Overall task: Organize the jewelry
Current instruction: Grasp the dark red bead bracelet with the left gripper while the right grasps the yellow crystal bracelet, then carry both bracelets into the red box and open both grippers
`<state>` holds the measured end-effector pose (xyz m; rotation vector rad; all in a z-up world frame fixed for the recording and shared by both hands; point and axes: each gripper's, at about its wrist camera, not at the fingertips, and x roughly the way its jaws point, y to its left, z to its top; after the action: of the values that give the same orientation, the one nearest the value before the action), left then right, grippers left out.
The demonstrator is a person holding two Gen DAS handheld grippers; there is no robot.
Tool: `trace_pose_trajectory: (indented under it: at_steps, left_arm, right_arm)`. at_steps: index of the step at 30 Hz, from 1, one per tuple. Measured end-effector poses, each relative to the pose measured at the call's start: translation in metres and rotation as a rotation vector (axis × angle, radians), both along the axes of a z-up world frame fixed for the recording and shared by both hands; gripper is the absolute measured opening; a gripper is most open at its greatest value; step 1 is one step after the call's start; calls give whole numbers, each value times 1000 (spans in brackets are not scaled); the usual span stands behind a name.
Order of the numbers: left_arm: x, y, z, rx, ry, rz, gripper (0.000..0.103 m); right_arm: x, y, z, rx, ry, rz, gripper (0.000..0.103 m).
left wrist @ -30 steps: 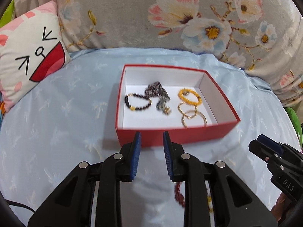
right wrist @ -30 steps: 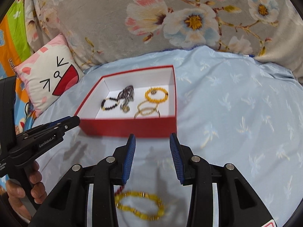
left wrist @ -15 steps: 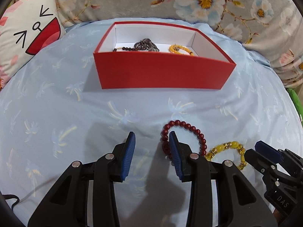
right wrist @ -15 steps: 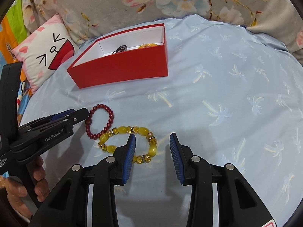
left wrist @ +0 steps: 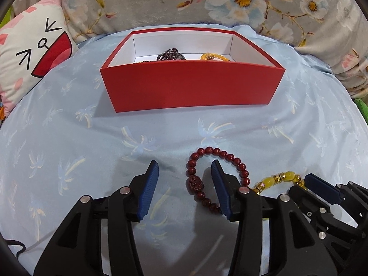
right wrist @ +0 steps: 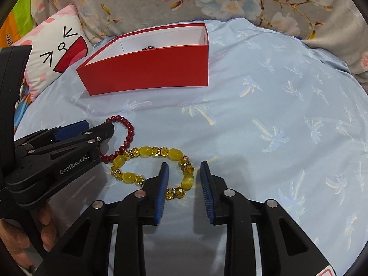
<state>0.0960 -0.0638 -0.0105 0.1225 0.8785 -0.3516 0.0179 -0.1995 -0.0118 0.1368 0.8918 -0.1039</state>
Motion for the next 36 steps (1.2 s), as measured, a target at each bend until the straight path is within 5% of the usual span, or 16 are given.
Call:
trace_pose_trajectory:
  at_steps: [5,11,36]
  left_arm:
    - [3,-2,0,8,-6,-1,42]
    - [3,0,0,-5,-4,-15,8]
    - [-24,35,77,-129,-23,-31,8]
  right_arm:
    - [0,-4,-1,2,0,-8,10]
    - [-1,-7,0,19,2,-14,9]
    - [-20,-22,82,75,-162,-33,9]
